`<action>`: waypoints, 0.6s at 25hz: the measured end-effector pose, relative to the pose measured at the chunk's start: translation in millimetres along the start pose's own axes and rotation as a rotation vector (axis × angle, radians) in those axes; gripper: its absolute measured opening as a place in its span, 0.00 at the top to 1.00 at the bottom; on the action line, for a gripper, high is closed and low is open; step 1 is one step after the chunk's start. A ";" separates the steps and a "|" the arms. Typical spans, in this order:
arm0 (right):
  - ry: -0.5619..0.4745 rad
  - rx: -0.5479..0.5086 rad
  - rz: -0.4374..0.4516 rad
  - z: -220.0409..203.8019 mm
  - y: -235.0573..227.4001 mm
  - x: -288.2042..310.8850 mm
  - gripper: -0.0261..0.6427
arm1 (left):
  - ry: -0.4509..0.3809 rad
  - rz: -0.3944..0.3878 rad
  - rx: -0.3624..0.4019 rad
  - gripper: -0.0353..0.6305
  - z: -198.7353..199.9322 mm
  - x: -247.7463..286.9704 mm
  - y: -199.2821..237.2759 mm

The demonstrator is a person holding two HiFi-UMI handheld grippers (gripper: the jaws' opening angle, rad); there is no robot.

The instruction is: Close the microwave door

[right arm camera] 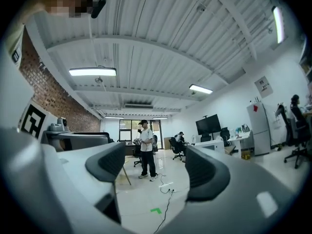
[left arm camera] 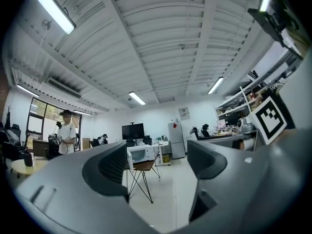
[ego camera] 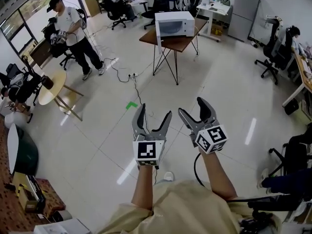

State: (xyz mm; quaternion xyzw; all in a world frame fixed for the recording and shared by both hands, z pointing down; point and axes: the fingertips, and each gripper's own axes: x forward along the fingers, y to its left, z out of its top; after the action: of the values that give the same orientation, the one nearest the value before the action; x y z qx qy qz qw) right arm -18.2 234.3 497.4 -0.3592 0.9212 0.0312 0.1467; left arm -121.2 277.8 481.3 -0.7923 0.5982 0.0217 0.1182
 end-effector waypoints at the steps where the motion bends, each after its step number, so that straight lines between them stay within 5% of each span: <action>1: 0.008 -0.010 -0.001 -5.8 7.9 13.5 0.40 | 0.041 0.012 -0.027 0.36 -8.6 -2.4 20.8; 4: 0.038 -0.041 -0.023 -15.0 29.1 43.7 0.42 | 0.061 0.013 -0.047 0.37 -19.2 -6.3 69.9; 9: 0.055 -0.059 -0.056 -38.9 15.2 68.7 0.42 | -0.128 -0.011 -0.041 0.37 -45.9 22.7 98.7; 15: 0.070 -0.055 -0.058 -70.3 -26.7 115.2 0.43 | -0.102 -0.022 -0.062 0.37 -83.2 81.0 125.1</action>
State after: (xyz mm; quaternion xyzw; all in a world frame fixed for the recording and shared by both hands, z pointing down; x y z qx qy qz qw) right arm -98.2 128.0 532.2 -0.3907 0.9137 0.0393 0.1052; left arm -226.4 151.7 527.6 -0.8000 0.5816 0.0794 0.1240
